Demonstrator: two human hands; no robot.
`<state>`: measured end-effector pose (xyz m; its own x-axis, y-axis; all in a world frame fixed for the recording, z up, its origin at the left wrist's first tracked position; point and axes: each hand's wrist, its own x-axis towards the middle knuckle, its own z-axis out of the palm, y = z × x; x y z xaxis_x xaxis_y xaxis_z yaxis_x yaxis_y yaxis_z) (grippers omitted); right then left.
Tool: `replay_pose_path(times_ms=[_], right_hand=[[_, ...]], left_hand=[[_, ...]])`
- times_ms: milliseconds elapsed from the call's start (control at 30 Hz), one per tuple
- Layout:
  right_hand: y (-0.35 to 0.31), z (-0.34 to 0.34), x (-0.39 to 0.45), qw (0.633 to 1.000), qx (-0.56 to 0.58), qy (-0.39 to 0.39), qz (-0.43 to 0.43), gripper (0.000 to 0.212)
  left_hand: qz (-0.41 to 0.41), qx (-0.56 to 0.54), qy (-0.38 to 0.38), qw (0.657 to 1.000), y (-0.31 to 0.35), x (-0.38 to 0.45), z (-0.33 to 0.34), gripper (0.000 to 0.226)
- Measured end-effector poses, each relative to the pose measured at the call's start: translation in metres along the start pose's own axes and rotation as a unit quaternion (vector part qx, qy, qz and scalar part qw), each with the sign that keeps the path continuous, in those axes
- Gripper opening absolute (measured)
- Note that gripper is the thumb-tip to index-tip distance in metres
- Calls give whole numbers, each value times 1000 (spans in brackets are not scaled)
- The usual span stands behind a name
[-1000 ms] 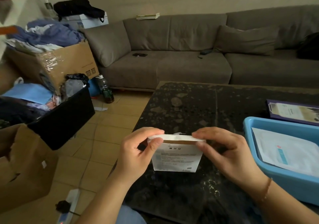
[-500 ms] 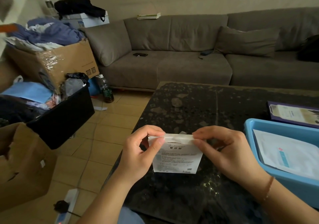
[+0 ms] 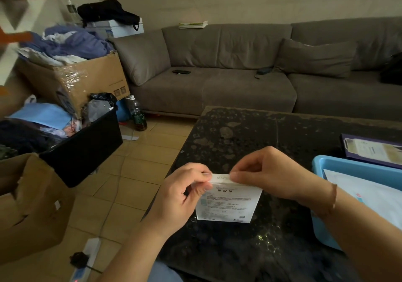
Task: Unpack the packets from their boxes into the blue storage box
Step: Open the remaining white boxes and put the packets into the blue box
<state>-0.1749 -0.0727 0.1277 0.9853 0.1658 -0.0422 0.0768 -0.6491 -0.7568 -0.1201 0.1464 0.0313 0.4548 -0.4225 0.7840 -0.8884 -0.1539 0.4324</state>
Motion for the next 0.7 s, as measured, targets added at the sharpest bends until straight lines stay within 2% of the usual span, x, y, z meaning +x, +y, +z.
replay_pose_path(times_ms=[133, 300, 400, 500, 633, 700], right_hand=[[-3, 2, 1, 996, -13, 84, -27, 6], [-11, 3, -2, 988, -80, 95, -92, 7], [-19, 5, -11, 967, -159, 111, -163, 14], [-17, 14, -18, 895, -320, 157, -267, 24], [7, 37, -23, 786, -445, 197, -381, 11], [20, 46, -23, 747, -472, 232, -406, 9]], left_hand=[[-24, 10, -4, 1000, 1, 2, 3, 23], [-38, -18, -7, 999, 4, 8, 6, 15], [-1, -6, -18, 1000, 4, 11, 6, 11], [22, 33, -31, 999, 3, 12, 6, 11], [-15, 35, -35, 999, 3, 9, 8, 19], [-17, 29, -33, 999, 3, 9, 10, 22]])
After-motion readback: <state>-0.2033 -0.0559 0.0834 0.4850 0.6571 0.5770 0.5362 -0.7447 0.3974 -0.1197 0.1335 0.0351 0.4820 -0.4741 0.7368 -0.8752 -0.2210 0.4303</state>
